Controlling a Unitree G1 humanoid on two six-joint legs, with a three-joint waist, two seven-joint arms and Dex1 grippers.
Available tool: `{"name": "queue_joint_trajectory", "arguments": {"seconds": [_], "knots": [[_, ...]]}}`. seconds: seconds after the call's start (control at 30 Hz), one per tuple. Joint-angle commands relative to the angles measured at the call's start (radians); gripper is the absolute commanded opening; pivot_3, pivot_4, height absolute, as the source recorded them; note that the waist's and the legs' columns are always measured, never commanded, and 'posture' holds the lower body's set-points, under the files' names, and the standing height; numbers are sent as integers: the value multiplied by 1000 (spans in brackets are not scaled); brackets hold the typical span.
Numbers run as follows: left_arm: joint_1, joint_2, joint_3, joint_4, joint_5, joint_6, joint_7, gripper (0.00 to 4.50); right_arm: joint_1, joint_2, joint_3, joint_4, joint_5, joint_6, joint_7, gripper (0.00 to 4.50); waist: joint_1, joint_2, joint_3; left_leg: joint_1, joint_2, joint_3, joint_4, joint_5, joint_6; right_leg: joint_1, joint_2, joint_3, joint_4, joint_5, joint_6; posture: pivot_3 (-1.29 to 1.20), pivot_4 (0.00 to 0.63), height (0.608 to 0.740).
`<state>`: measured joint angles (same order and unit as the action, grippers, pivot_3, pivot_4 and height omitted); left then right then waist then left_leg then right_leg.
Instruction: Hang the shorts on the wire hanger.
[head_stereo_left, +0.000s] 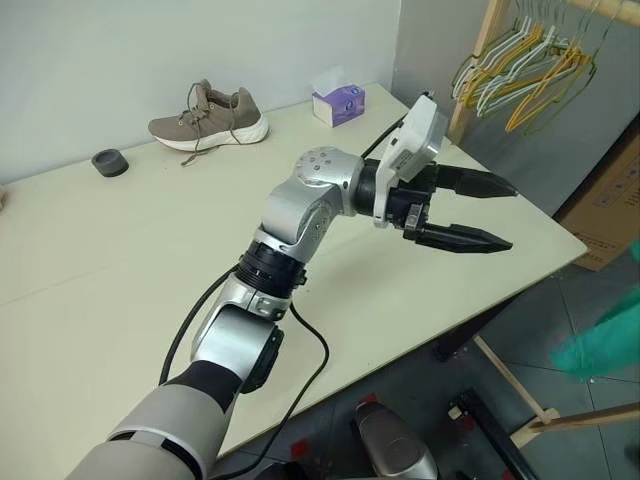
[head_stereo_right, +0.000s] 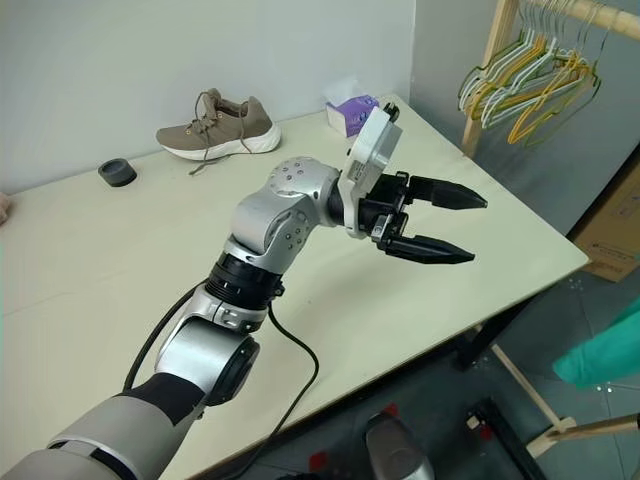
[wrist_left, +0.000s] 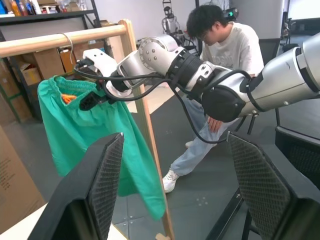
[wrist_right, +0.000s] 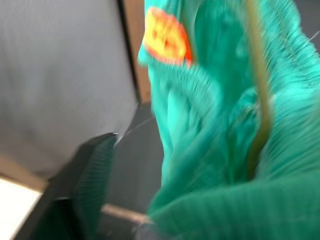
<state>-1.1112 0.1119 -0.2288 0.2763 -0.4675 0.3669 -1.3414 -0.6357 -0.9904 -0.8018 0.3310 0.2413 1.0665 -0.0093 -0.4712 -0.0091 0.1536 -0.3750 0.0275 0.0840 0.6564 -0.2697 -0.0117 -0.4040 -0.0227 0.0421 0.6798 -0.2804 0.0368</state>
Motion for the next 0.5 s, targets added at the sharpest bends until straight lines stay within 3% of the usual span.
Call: {"name": "queue_joint_trajectory", "arguments": {"seconds": [0.03,0.2,0.5], "knots": [[-19,-3,15,-28,-4,-9,5,3505,45,-4,-8,-118,-43,-110,-29,4448,0,0,0,0,0,0,0,0,0,0,0,0,0,0,0,-474,102,740],[-17,-1,15,-31,-2,-5,9,3505,108,10,17,-199,-90,-234,-40,4448,0,0,0,0,0,0,0,0,0,0,0,0,0,0,0,-471,102,740],[-9,15,16,-28,19,-11,33,3505,230,20,93,-325,-200,-672,-18,4448,0,0,0,0,0,0,0,0,0,0,0,0,0,0,0,-448,103,740]]}}
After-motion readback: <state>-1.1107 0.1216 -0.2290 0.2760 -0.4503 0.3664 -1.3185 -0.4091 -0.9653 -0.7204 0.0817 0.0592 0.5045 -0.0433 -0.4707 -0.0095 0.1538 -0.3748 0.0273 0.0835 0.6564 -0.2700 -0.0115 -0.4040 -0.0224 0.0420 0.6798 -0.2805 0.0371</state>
